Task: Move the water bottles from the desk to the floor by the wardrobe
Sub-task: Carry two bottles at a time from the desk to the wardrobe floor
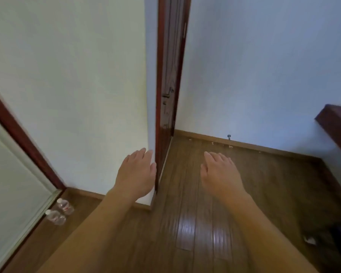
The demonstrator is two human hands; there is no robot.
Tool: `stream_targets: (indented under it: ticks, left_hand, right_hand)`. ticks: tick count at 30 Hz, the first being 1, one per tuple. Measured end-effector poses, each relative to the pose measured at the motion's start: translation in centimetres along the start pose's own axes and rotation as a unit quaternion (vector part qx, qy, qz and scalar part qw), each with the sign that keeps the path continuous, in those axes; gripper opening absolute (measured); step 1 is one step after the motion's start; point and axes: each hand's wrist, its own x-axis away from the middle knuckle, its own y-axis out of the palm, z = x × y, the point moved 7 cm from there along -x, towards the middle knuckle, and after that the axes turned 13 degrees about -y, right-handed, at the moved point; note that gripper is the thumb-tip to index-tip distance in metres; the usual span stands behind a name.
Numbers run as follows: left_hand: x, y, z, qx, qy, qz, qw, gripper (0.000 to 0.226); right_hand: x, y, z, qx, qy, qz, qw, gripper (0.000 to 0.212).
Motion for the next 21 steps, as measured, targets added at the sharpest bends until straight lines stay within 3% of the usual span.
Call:
stream_targets:
  ticks: [11, 21]
  left_hand:
    - [-1.0, 6.6, 22.9, -0.024, 0.191, -0.052, 0.980, 0.053]
    - [-8.3, 12.7, 39.8, -0.012, 0.318, -0.101, 0.943, 0.052]
  right_hand:
    - [10.1, -3.7, 19.2, 0.035, 0.168, 0.047, 0.984, 0.047]
    - [10.8, -5.3, 33.9, 0.033, 0.317, 0.053, 0.946, 0.050]
